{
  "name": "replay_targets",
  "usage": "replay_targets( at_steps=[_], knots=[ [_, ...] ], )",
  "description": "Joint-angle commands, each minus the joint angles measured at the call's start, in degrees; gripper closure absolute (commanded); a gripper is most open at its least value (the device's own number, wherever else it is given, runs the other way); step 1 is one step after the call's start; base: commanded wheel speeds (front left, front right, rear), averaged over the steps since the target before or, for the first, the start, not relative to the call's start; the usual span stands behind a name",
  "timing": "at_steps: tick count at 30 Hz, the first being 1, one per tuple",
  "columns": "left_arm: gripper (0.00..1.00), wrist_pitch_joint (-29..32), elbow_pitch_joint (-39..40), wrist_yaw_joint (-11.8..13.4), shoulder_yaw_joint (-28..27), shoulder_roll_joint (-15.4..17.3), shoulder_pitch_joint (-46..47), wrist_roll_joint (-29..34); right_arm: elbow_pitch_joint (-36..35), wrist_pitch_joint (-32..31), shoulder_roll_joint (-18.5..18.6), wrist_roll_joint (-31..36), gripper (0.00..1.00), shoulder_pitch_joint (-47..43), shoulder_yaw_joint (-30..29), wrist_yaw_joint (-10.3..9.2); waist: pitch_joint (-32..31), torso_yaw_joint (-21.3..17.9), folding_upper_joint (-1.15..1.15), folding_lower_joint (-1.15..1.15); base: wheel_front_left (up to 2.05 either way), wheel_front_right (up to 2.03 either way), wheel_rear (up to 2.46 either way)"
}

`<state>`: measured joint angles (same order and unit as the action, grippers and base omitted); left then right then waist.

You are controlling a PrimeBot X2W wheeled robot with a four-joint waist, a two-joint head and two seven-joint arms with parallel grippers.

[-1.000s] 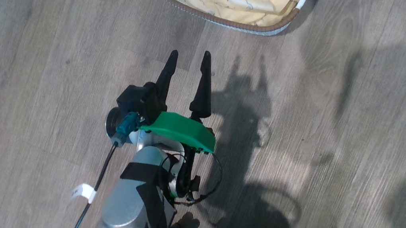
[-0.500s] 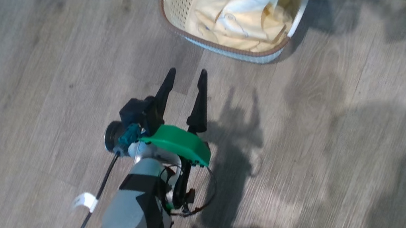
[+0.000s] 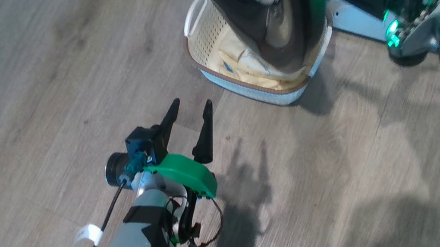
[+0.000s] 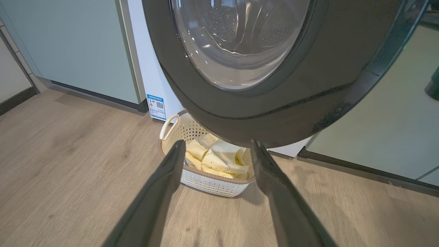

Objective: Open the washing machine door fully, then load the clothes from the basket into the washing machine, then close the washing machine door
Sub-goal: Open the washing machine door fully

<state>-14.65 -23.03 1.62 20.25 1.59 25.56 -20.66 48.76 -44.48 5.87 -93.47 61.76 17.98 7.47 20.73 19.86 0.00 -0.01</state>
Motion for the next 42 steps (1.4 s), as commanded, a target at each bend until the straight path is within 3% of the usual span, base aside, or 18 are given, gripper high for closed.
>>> replay_targets(
  at_steps=[1, 5, 18, 23, 28, 40, 41, 42],
  knots=[
    [0.0, -0.35, 1.27, -0.34, -2.31, 1.29, -0.44, 0.64, -2.21, -0.58, -2.35, -0.91, 1.0, 0.2, 0.56, 0.02, -1.66, 0.7, 0.0, 0.01, 0.0, 0.0, 0.0],
    [0.0, -0.35, 0.69, -0.8, -2.63, 1.29, -1.08, 1.07, -1.85, -0.12, -2.86, -2.1, 1.0, -1.67, 1.75, 0.02, -3.37, 1.25, 0.0, 0.01, 0.0, 0.0, 0.0],
    [0.0, -0.35, 0.07, -1.72, -3.85, 1.29, -2.29, 1.87, -5.17, 4.29, -2.98, -14.07, 1.0, -4.66, 14.24, 0.02, -5.43, 2.54, 0.0, 0.01, 0.0, 0.0, 0.0],
    [0.0, -0.35, 0.06, -1.73, -4.19, 1.29, -2.55, 1.93, -5.42, 6.93, -2.99, -15.7, 1.0, -4.55, 15.5, 0.02, -5.8, 2.55, 0.0, 0.01, 0.0, 0.0, 0.0],
    [0.0, -0.35, -0.32, -1.91, -4.93, 1.29, -2.81, 2.25, -5.63, 10.11, -2.99, -15.18, 1.0, -5.11, 13.09, 0.02, -6.84, 2.18, 0.0, 0.01, 0.0, 0.0, 0.0],
    [0.0, -0.35, -2.26, -4.99, -11.55, 2.54, -4.21, 8.62, -12.29, 16.6, -2.32, -10.52, 1.0, -17.51, -2.62, 0.02, -13.26, -3.08, 0.0, 0.01, 0.0, 0.0, 0.0],
    [0.0, -0.35, -2.58, -5.37, -11.97, 2.95, -4.39, 9.07, -13.19, 16.76, -2.36, -10.1, 0.99, -18.86, -3.73, 0.02, -13.81, -3.71, 0.0, 0.01, 0.0, 0.0, 0.0],
    [0.0, -0.35, -2.84, -5.64, -12.53, 3.5, -4.55, 9.47, -14.04, 17.0, -2.41, -9.67, 0.84, -20.25, -4.78, 0.02, -14.49, -4.57, 0.0, 0.01, 0.0, 0.0, 0.0]
  ],
)
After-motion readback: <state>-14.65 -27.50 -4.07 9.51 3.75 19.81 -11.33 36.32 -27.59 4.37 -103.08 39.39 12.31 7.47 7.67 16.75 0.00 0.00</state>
